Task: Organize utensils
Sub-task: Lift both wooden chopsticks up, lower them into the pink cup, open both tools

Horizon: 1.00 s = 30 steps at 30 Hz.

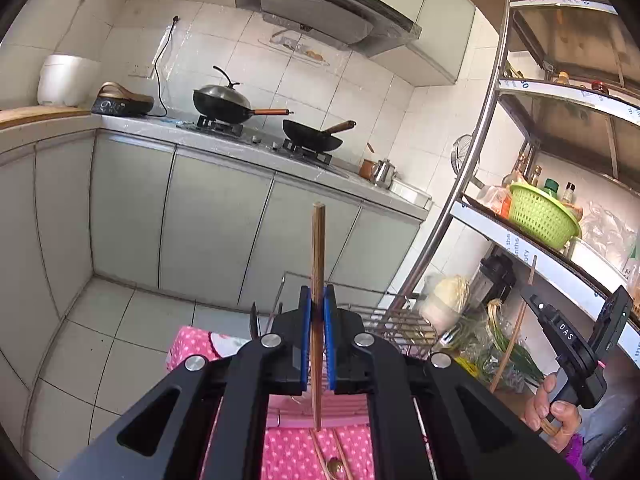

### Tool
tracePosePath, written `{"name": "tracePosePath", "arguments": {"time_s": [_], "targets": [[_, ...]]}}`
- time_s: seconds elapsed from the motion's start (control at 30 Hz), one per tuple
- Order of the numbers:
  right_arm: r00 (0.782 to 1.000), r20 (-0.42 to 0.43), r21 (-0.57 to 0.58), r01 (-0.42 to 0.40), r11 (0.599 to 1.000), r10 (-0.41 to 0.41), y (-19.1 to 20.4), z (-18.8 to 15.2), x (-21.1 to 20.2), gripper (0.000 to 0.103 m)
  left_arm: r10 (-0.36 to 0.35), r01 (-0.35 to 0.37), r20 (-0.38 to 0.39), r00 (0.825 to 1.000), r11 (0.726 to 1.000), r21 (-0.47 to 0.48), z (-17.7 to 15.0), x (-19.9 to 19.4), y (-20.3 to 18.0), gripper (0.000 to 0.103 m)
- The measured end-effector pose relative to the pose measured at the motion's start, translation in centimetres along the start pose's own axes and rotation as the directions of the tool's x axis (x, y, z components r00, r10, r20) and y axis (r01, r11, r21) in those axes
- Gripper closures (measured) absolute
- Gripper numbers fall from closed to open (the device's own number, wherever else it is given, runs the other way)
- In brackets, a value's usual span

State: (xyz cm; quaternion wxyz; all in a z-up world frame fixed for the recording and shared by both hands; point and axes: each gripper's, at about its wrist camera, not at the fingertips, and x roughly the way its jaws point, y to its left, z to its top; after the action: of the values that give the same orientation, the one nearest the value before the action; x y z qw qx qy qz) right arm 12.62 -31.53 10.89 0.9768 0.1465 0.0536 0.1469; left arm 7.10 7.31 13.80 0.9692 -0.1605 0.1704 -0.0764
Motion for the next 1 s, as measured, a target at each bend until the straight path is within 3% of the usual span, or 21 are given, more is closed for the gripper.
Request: {"name": "tracePosePath", "arguments": {"time_s": [0.23, 0.4, 0.67, 1.0], "targets": [[0.996, 0.09, -0.025, 0.017, 1.0, -0.014, -0.3, 2.0, 3.0, 0.097, 0.051, -0.053, 0.074, 0.996, 0.998, 0.027, 3.3, 1.8, -0.4, 0.098], [0.994, 0.109, -0.048, 0.023, 0.999, -0.017, -0.3, 2.3, 5.5, 0.097, 0.103, -0.109, 0.09, 0.991, 0.992, 0.062, 3.8, 4.2, -0.2, 0.098], [0.992, 0.124, -0.1, 0.047, 0.994, -0.034, -0.5, 0.8, 8.6, 0.097, 0.123, -0.122, -0.002, 0.992, 0.986, 0.112, 1.3, 8.7, 0.0, 0.098], [0.993, 0.094, -0.087, 0.073, 0.993, -0.065, -1.8, -2.2, 9.8, 0.097, 0.125, -0.116, -0.102, 0.987, 0.99, 0.083, -2.1, 11.5, 1.3, 0.098]]}}
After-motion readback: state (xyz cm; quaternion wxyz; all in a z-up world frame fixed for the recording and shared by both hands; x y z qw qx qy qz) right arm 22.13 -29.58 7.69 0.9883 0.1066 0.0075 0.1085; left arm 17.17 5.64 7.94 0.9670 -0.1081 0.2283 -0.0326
